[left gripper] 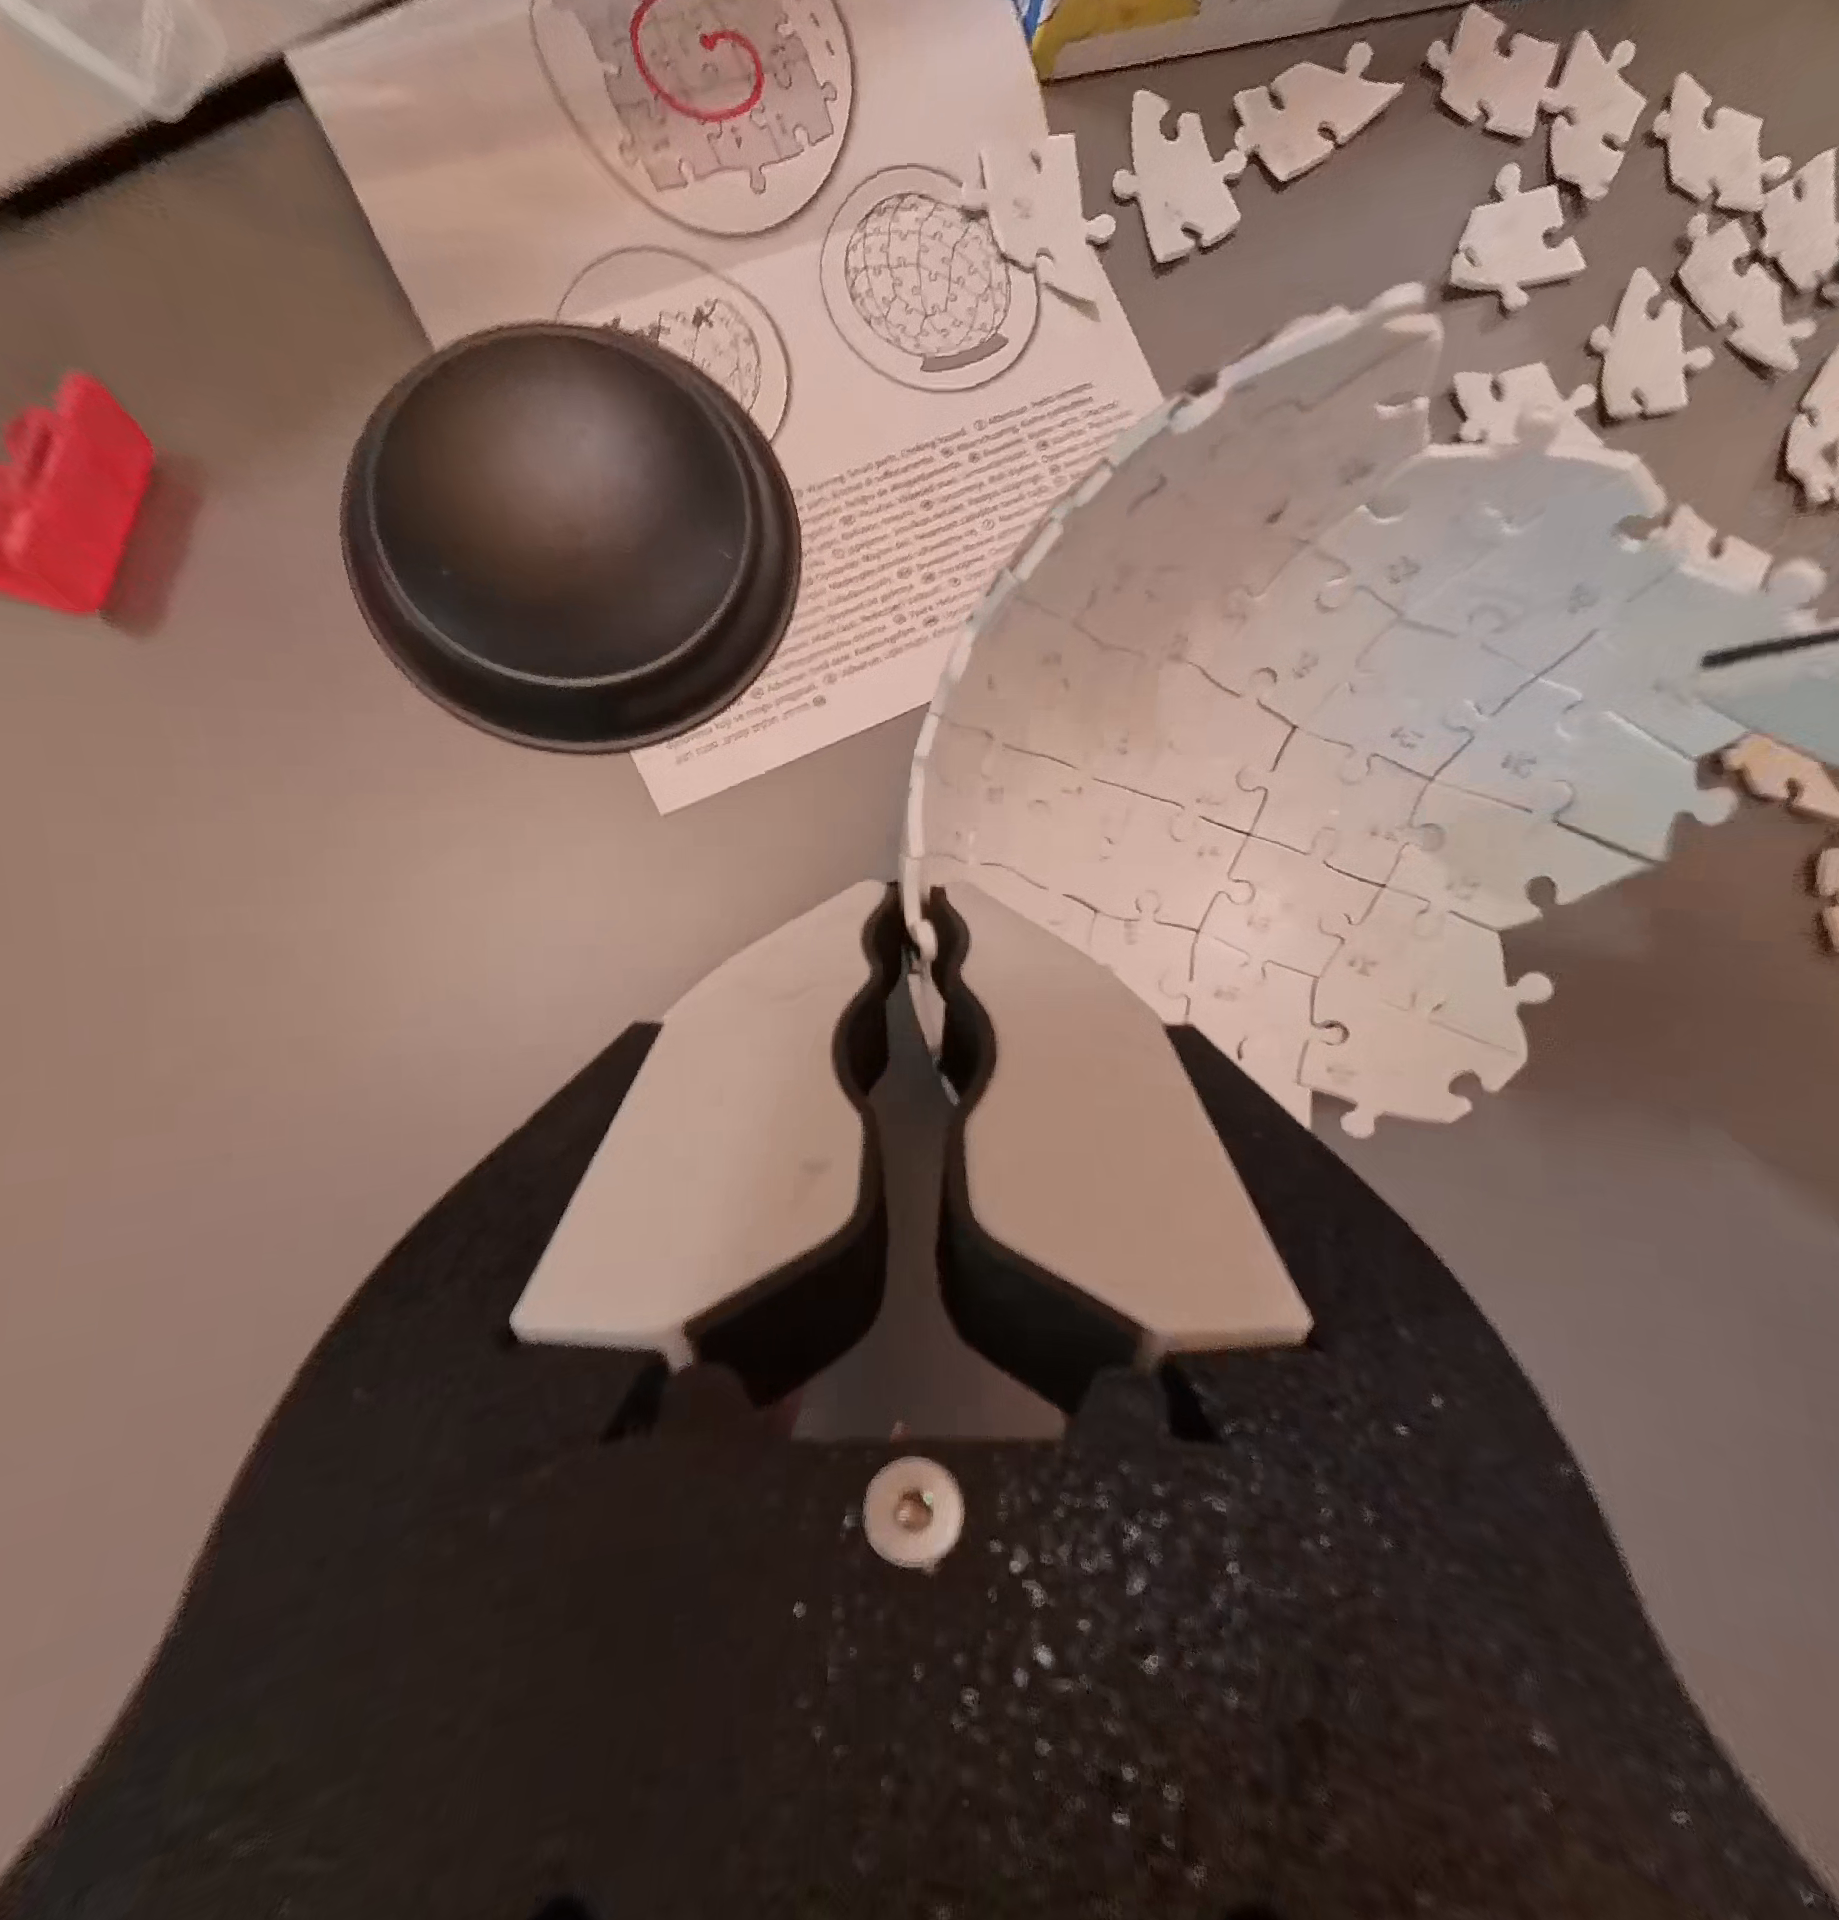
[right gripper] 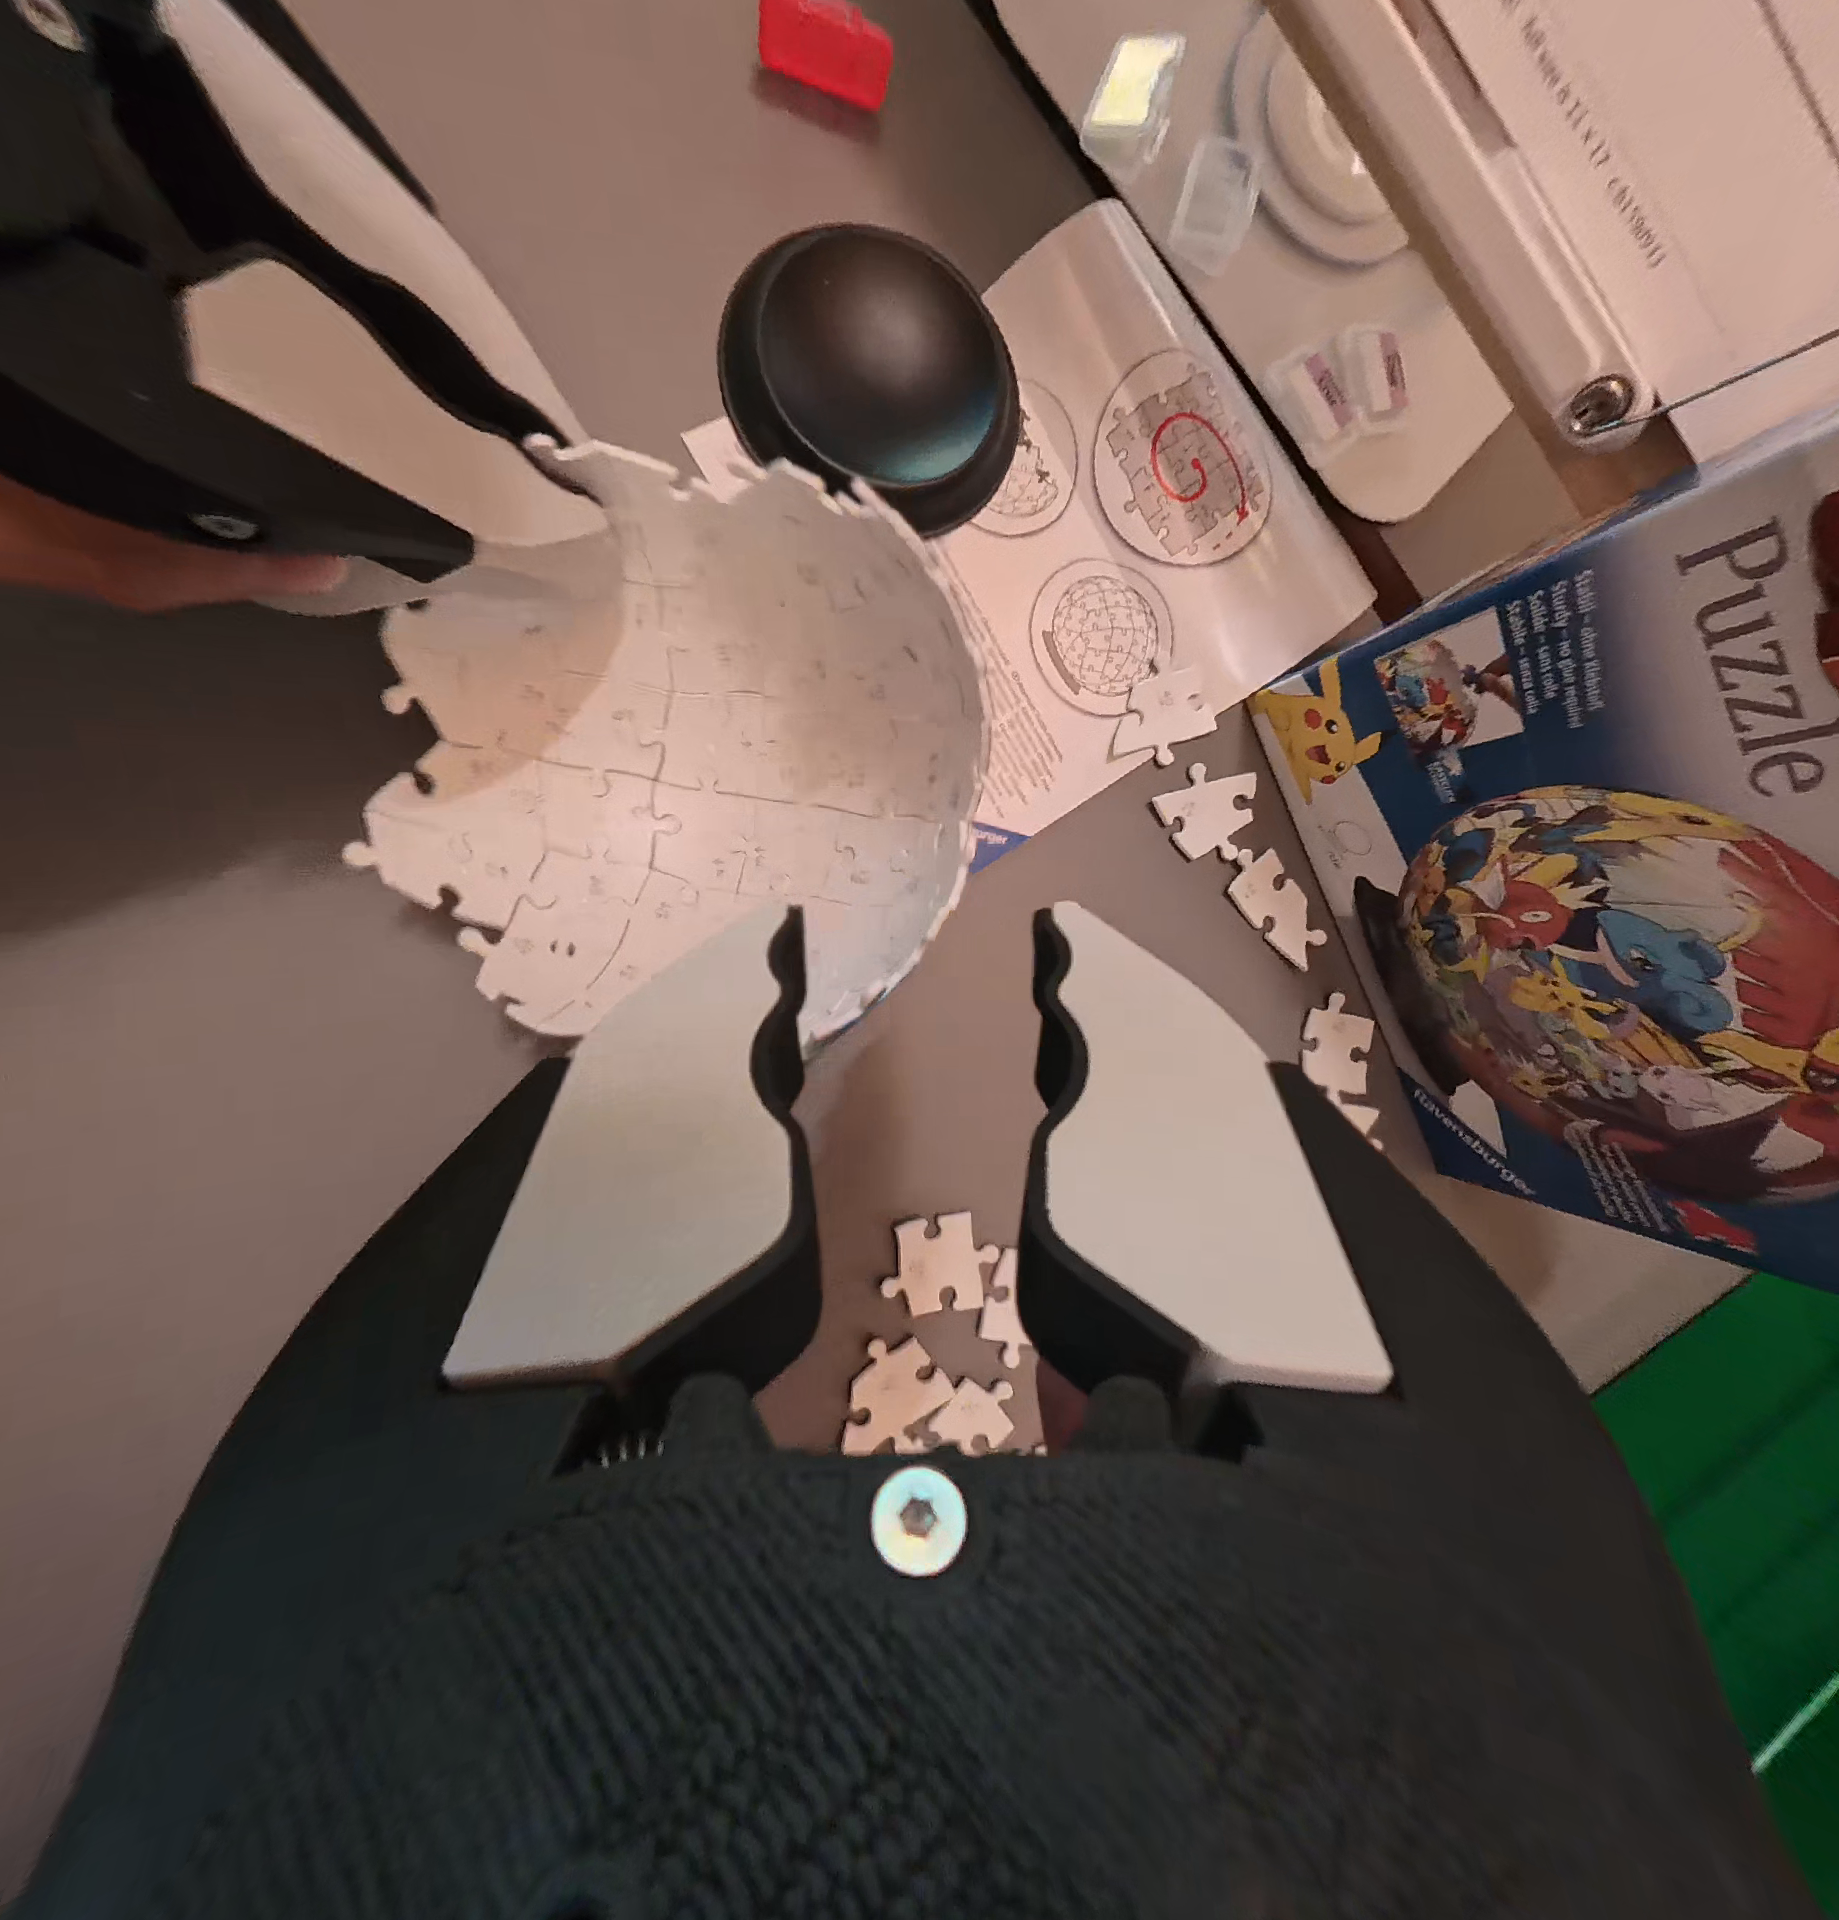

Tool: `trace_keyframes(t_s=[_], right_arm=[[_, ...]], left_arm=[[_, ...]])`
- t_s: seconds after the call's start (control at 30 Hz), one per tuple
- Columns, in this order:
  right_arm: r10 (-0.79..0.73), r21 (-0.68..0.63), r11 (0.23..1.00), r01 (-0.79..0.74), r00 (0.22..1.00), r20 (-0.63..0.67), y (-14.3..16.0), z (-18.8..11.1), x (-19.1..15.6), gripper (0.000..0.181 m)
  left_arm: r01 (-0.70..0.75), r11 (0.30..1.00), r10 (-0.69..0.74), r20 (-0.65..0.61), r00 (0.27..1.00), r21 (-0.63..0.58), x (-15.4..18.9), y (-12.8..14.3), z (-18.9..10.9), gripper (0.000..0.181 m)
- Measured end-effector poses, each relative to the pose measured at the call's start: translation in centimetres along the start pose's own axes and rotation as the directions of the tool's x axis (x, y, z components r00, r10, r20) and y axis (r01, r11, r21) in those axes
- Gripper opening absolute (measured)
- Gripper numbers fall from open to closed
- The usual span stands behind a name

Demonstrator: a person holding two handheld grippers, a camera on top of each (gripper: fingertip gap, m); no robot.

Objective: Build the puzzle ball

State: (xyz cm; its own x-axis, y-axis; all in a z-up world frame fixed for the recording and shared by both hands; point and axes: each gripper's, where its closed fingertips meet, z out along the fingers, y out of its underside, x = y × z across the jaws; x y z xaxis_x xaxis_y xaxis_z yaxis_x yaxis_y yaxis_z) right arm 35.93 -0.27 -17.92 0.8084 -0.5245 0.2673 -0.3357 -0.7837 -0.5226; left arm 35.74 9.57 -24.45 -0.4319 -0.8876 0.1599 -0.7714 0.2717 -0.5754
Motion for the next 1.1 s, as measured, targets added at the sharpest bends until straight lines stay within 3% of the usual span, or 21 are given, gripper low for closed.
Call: trace_keyframes(t_s=[0.17,0.4,0.5,0.67,0.73,0.83,0.9,1.0,1.1], right_arm=[[-0.217,0.187,0.957,0.222,0.975,-0.044,-1.8,-2.4,-0.1,0.052],[-0.376,0.327,0.865,0.38,0.923,-0.079,-2.5,-0.7,-0.5,0.06],[-0.408,0.406,0.812,0.419,0.905,-0.119,-3.3,-0.1,-0.3,0.049],[-0.475,0.492,0.743,0.454,0.875,-0.09,-3.6,0.1,-1.4,0.047],[-0.496,0.472,0.729,0.496,0.858,-0.136,-3.5,-0.2,-1.6,0.041],[-0.526,0.411,0.664,0.625,0.781,-0.336,-4.1,-2.1,-1.3,0.031],[-0.529,0.42,0.624,0.659,0.752,-0.392,-4.3,-2.7,-1.9,0.029],[-0.564,0.315,0.558,0.768,0.629,-0.534,-4.0,-2.7,-1.8,0.029],[-0.566,0.198,0.589,0.784,0.574,-0.592,-3.2,-2.1,-1.5,0.028]], left_arm=[[-0.244,0.967,0.241,0.049,0.969,0.066,1.2,-1.7,-0.3,0.002],[-0.581,0.799,0.562,0.15,0.813,0.155,3.2,-4.1,-0.7,0.002],[-0.659,0.723,0.63,0.192,0.752,0.208,3.9,-5.0,-1.0,0.003],[-0.759,0.592,0.711,0.269,0.65,0.271,4.7,-5.8,-1.3,0.003],[-0.772,0.569,0.72,0.281,0.634,0.283,4.9,-5.9,-1.2,0.003],[-0.77,0.566,0.715,0.291,0.636,0.294,5.2,-6.1,-1.2,0.003],[-0.775,0.558,0.714,0.305,0.631,0.297,5.5,-6.2,-1.3,0.003],[-0.791,0.537,0.709,0.35,0.612,0.295,5.6,-6.5,-1.4,0.002],[-0.776,0.533,0.685,0.367,0.629,0.336,5.9,-6.7,-1.5,0.003]])
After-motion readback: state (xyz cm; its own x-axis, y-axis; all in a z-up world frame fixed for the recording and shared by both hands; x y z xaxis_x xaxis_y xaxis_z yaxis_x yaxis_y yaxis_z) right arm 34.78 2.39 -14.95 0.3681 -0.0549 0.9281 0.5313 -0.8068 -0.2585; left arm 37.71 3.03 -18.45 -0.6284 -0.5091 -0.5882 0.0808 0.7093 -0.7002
